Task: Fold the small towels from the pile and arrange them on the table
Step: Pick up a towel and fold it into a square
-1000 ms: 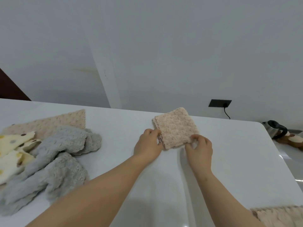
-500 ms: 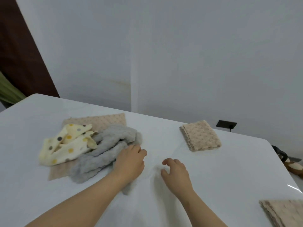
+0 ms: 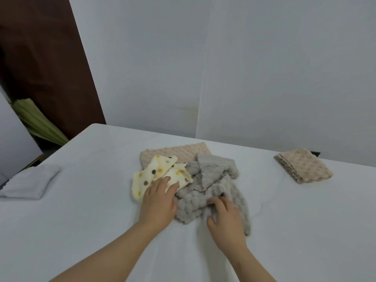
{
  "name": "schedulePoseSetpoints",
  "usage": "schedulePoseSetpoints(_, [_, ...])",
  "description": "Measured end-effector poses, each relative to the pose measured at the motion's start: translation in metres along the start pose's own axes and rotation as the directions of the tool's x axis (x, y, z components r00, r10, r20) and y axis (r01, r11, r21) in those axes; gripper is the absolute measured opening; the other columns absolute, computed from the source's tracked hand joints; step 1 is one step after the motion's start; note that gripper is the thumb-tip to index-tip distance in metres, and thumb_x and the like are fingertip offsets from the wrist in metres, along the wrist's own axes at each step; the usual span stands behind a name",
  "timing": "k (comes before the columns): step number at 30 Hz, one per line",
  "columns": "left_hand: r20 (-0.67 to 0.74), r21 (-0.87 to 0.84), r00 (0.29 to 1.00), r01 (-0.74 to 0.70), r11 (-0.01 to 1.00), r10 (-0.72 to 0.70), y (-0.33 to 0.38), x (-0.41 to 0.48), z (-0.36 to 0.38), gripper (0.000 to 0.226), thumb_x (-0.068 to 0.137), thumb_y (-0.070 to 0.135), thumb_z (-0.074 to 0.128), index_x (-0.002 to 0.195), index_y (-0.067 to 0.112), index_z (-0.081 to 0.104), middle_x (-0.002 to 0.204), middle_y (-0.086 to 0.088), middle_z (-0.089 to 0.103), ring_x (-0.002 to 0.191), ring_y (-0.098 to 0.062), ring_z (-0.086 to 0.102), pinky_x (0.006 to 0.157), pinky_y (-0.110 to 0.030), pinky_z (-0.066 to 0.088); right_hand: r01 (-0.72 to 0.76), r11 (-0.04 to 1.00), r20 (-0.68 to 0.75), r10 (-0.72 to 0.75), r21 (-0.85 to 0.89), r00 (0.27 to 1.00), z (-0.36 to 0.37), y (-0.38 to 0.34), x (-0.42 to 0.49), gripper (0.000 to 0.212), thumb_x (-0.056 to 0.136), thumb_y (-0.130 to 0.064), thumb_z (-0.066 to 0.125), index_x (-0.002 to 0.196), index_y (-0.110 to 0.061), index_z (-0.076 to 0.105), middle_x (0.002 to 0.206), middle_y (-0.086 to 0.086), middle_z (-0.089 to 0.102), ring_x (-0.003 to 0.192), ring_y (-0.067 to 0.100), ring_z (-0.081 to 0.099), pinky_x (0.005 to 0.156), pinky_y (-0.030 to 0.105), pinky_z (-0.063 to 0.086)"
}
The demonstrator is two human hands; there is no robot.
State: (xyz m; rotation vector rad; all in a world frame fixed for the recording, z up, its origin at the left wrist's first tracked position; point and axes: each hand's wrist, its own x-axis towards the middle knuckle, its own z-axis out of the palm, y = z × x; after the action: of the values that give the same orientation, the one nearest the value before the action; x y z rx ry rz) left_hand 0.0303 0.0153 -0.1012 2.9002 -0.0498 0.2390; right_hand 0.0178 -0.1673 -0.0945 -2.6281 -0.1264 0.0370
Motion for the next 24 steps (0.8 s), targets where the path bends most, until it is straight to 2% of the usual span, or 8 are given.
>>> schedulePoseSetpoints(4, [-0.008,-0.020,0.999,-0.031,0.999,0.031,-0.032,-0.011,0.037,0.032,0.074,0.033,0.058,0.103,0.023,0.063,0.116,-0.006,0.063,0.103,-0.028,0.064,0.082,-0.039,0.052,-0.122,0.974,-0.131,0.149,0.192,0.980,0.030,-0.004,0.000,0.058,0.088,-0.017,0.053,0.140,-0.027,0.031,0.153,0.005,0.013,0.138,0.025,0.020,0.109,0.032,0.025])
schedulePoseSetpoints(7, [-0.048,0.008,0.996,-0.073,0.997,0.073,-0.038,-0.018,0.049,0.033,0.076,0.038,0.044,0.097,0.025,0.065,0.107,-0.001,0.067,0.099,-0.022,0.066,0.082,-0.037,0.053,-0.115,0.915,-0.302,0.244,0.387,0.922,0.044,0.006,0.006,0.050,0.083,-0.010,0.058,0.129,-0.015,0.041,0.135,0.010,0.038,0.125,0.027,0.040,0.097,0.035,0.037])
schedulePoseSetpoints(9, [-0.167,0.005,0.981,-0.100,0.995,0.099,-0.038,-0.022,0.055,0.025,0.074,0.033,0.061,0.095,0.022,0.066,0.105,-0.002,0.067,0.098,-0.023,0.065,0.082,-0.037,0.052,-0.063,0.885,-0.386,0.264,0.461,0.884,0.050,0.011,0.011,0.048,0.080,-0.013,0.060,0.125,-0.013,0.042,0.113,0.008,0.053,0.104,0.026,0.054,0.079,0.033,0.044])
schedulePoseSetpoints(12, [-0.254,-0.047,0.960,-0.138,0.989,0.122,-0.039,-0.029,0.061,0.032,0.069,0.022,0.075,0.099,0.019,0.065,0.103,0.000,0.064,0.097,-0.023,0.063,0.081,-0.035,0.050,-0.035,0.936,-0.384,0.177,0.349,0.906,0.057,0.015,0.016,0.037,0.085,-0.020,0.058,0.121,-0.022,0.048,0.098,0.001,0.058,0.086,0.017,0.054,0.061,0.027,0.036])
schedulePoseSetpoints(15, [-0.261,-0.116,0.955,-0.174,0.978,0.140,-0.033,-0.046,0.061,0.036,0.085,0.024,0.057,0.121,0.022,0.054,0.125,0.005,0.052,0.120,-0.018,0.046,0.097,-0.032,0.037,-0.031,0.978,-0.437,0.121,0.209,0.891,0.067,0.013,0.005,0.004,0.090,-0.022,0.051,0.090,-0.018,0.054,0.088,0.002,0.054,0.081,0.017,0.046,0.059,0.029,0.028])
schedulePoseSetpoints(17, [-0.250,-0.152,0.959,-0.175,0.973,0.134,-0.032,-0.060,0.061,0.043,0.090,0.028,0.048,0.133,0.025,0.042,0.138,0.008,0.040,0.131,-0.014,0.033,0.104,-0.029,0.029,-0.009,0.973,-0.470,0.120,0.232,0.875,0.073,0.008,-0.012,0.011,0.091,-0.023,0.052,0.082,-0.017,0.053,0.089,0.001,0.049,0.082,0.017,0.043,0.062,0.029,0.027])
schedulePoseSetpoints(21, [-0.181,-0.164,0.974,-0.167,0.972,0.137,-0.025,-0.088,0.057,0.051,0.091,0.032,0.045,0.140,0.026,0.029,0.144,0.007,0.032,0.133,-0.016,0.027,0.105,-0.031,0.028,0.030,0.969,-0.534,0.108,0.245,0.839,0.082,0.004,-0.051,0.012,0.089,-0.021,0.055,0.083,-0.012,0.058,0.094,-0.001,0.045,0.095,0.020,0.045,0.068,0.027,0.029])
schedulePoseSetpoints(24, [-0.184,-0.107,0.970,-0.180,0.978,0.159,-0.013,-0.099,0.056,0.053,0.091,0.031,0.045,0.141,0.027,0.027,0.150,0.002,0.023,0.137,-0.019,0.022,0.107,-0.033,0.026,0.033,0.950,-0.485,0.128,0.309,0.865,0.082,0.003,-0.077,0.011,0.088,-0.021,0.056,0.080,-0.014,0.056,0.097,-0.002,0.043,0.100,0.019,0.045,0.072,0.026,0.029])
